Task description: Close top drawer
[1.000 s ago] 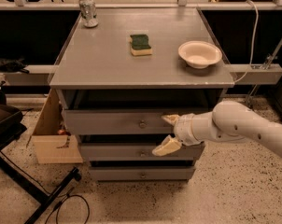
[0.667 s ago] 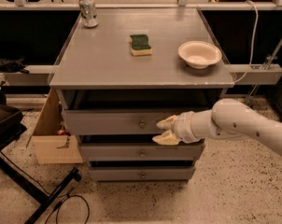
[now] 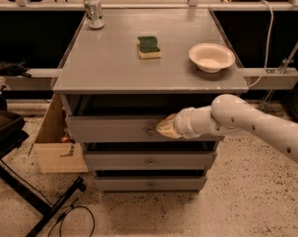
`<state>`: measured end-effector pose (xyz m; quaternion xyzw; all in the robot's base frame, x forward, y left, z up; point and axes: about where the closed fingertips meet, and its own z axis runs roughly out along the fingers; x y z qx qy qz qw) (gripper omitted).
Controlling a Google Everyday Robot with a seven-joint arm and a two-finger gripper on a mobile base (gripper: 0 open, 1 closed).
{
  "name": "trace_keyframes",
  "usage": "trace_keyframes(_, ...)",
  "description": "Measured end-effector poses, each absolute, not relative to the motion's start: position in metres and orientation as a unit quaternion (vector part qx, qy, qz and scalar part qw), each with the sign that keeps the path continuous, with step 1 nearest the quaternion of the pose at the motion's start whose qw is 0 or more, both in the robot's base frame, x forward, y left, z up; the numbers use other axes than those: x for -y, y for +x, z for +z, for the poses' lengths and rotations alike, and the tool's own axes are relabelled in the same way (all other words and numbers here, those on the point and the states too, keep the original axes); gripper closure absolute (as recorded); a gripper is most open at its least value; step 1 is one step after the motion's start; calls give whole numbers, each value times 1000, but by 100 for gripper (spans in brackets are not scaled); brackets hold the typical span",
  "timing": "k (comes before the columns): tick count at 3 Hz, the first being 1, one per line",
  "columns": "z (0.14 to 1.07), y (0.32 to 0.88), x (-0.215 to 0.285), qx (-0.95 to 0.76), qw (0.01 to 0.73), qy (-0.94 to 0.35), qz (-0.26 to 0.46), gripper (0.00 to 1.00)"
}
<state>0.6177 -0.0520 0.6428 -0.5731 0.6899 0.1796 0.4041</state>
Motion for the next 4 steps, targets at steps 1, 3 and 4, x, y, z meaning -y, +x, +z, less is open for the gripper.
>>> trace_keyframes(1,630,627,56,-702,404,-560,174,100)
trace_keyframes(3,632,626,53,-699,403,-564,174,100)
trace_keyframes(4,639,623,54,-694,406,-570,170,100)
